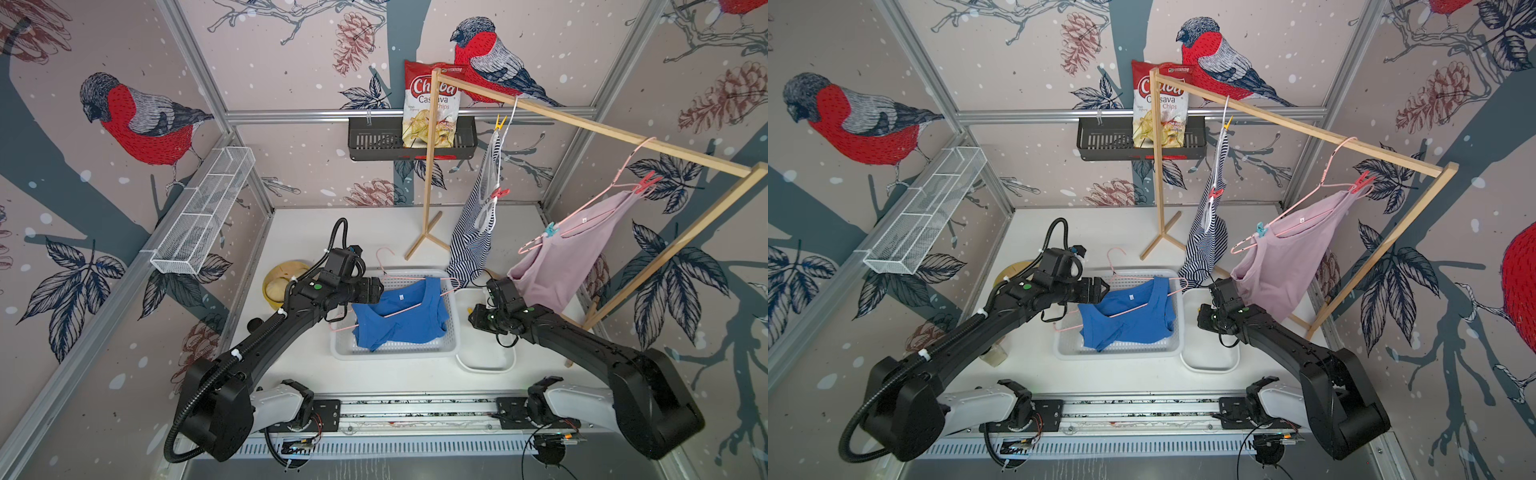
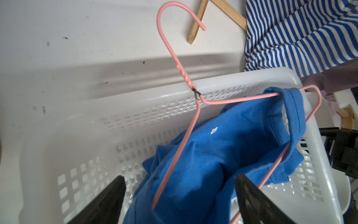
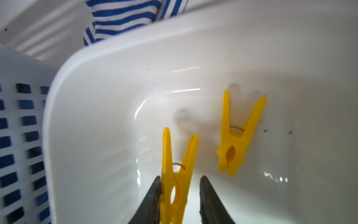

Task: Remove the clothespins securing tank tops to the hanger
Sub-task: Place the clothespin in the storage box.

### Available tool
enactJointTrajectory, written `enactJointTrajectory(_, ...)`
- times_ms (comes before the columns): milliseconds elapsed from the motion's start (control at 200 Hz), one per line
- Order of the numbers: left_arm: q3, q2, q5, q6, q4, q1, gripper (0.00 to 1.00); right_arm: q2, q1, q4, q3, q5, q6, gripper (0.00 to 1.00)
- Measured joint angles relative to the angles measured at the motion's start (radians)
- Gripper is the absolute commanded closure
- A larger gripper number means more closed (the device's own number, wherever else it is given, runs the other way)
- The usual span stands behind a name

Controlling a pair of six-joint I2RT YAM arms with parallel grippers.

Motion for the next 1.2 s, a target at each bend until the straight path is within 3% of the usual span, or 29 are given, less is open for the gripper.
enactJointTrajectory(320, 0.013, 0.019, -0.028, 0.000, 0.014, 0.000, 0.18, -0.164, 0.000, 0.003, 0.000, -0.008, 0.000, 0.44)
enactJointTrajectory(355, 0.016, 0.022, -0.030, 0.000, 0.016, 0.000, 0.19, -0.188, 0.000, 0.010, -0.003, -0.009, 0.000, 0.46)
enactJointTrajectory(410, 0.020, 0.033, -0.032, 0.001, 0.023, 0.000, 0.19, -0.212, -0.003, 0.009, -0.006, -0.008, 0.001, 0.58)
enactJointTrajectory(505, 0.023, 0.049, -0.029, 0.004, 0.029, 0.000, 0.20, -0.220, -0.006, -0.019, 0.006, 0.005, 0.016, 0.63)
enactJointTrajectory(720, 0.024, 0.076, -0.025, 0.023, 0.037, 0.000, 0.22, -0.268, -0.013, -0.022, 0.003, -0.008, 0.016, 0.58)
enactJointTrajectory(1021, 0.016, 0.092, -0.032, 0.047, 0.048, -0.002, 0.40, -0.336, -0.013, 0.002, -0.005, -0.011, 0.015, 0.58)
enactJointTrajectory(1201, 0.002, 0.092, -0.079, 0.055, 0.089, -0.048, 0.47, -0.345, -0.006, 0.031, -0.006, -0.027, -0.006, 0.59)
